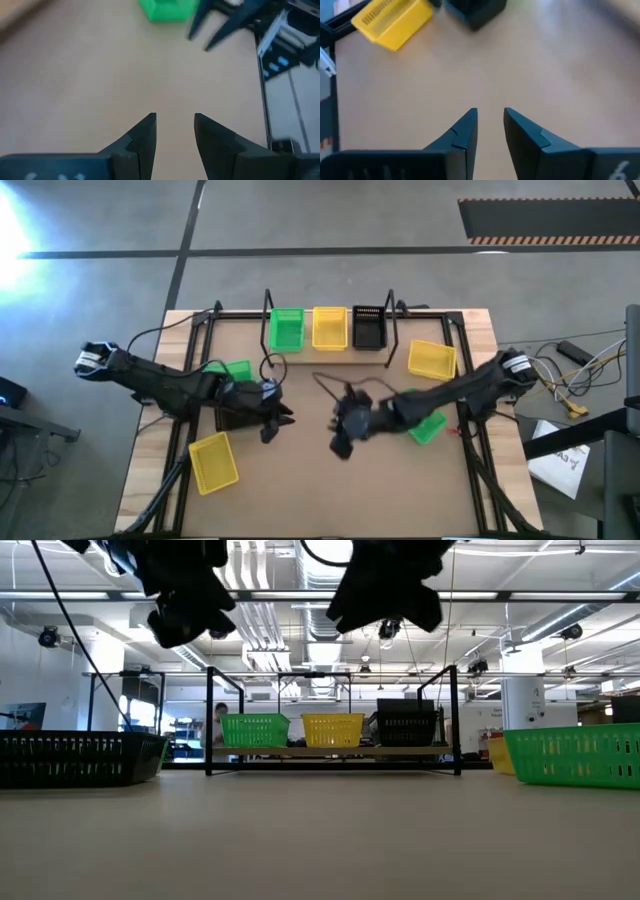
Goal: Stack baskets on shelf by color
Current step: Stack the left green bin on top of the other green bin on the shelf
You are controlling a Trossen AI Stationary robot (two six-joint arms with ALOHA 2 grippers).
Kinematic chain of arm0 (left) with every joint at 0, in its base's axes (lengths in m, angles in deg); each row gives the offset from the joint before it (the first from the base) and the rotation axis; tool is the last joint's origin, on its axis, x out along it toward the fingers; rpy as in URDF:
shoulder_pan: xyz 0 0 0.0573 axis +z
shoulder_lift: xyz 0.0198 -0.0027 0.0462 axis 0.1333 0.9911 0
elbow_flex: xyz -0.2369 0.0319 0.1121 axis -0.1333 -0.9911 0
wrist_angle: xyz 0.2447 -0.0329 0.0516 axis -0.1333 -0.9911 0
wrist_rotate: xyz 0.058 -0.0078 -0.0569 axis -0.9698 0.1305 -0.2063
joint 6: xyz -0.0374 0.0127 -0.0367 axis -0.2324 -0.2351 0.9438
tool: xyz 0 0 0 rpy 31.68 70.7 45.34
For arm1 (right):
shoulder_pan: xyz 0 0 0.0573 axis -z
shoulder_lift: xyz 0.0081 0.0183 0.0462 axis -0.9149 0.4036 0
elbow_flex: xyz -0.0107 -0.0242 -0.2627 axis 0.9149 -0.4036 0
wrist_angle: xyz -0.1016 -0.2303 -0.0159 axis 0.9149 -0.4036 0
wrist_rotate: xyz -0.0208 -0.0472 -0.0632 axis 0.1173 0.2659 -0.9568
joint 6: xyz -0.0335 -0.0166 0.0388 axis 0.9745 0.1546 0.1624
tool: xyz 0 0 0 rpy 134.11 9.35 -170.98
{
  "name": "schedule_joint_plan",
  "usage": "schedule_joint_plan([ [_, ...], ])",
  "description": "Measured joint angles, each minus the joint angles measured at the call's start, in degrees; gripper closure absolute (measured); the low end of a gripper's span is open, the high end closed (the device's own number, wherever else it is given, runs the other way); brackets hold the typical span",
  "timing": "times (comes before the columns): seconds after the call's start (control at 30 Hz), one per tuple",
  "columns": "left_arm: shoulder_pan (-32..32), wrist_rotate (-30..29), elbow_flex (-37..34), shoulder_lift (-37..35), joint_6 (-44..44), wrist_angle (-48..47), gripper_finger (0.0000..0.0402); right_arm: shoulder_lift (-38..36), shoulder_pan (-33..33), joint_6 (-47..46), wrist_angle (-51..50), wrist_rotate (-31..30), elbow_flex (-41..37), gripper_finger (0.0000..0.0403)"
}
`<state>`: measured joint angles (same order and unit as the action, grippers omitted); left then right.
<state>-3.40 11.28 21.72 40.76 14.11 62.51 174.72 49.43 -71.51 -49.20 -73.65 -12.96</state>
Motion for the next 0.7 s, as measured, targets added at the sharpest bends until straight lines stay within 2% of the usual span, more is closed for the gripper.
schedule_joint_plan([
  [0.1, 2.1, 7.24, 0.24, 0.38, -4.26, -2.25, 0.0285, 1.38, -4.16, -7.09, -1.18, -0.37, -0.07, 0.0328],
  [0.17, 3.0, 8.86, 2.2, 0.83, -4.41, -10.37, 0.0285, 1.57, -6.77, -10.36, -3.14, -0.36, -0.07, 0.0335],
  [0.3, 4.74, 0.94, 7.54, 3.22, 7.77, -35.85, 0.0285, 1.81, -10.99, -13.74, -7.81, -1.04, -0.07, 0.0347],
  [0.4, 5.56, -5.46, 9.2, 4.51, 13.23, -46.17, 0.0285, 1.81, -12.42, -14.15, -10.25, -4.64, -0.07, 0.0352],
  [0.53, 9.29, -8.46, 8.71, 4.79, 19.13, -47.22, 0.0285, 1.77, -12.6, -11.26, -12.23, -8.87, -0.07, 0.0355],
  [0.7, 15.95, -8.64, 8.52, 4.3, 24.19, -47.27, 0.0258, 1.48, -12.23, -7.19, -12.23, -9.42, -0.07, 0.0354],
])
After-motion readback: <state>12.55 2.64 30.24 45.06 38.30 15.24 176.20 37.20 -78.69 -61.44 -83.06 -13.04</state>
